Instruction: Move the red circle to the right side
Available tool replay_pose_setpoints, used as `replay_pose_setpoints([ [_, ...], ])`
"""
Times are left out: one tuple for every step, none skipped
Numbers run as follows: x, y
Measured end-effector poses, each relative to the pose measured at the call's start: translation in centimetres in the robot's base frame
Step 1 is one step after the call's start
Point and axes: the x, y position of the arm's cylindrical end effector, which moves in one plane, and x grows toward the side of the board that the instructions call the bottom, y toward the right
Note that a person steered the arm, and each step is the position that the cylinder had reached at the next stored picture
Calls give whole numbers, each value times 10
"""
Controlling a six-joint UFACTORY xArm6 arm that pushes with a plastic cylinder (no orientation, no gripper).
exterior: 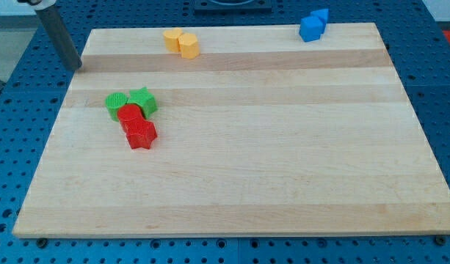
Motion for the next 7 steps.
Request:
replay_pose_setpoints([
  [20, 0],
  [62, 0],
  [69, 0],
  [118, 0],
  [130, 2],
  [171, 8],
  [151, 26],
])
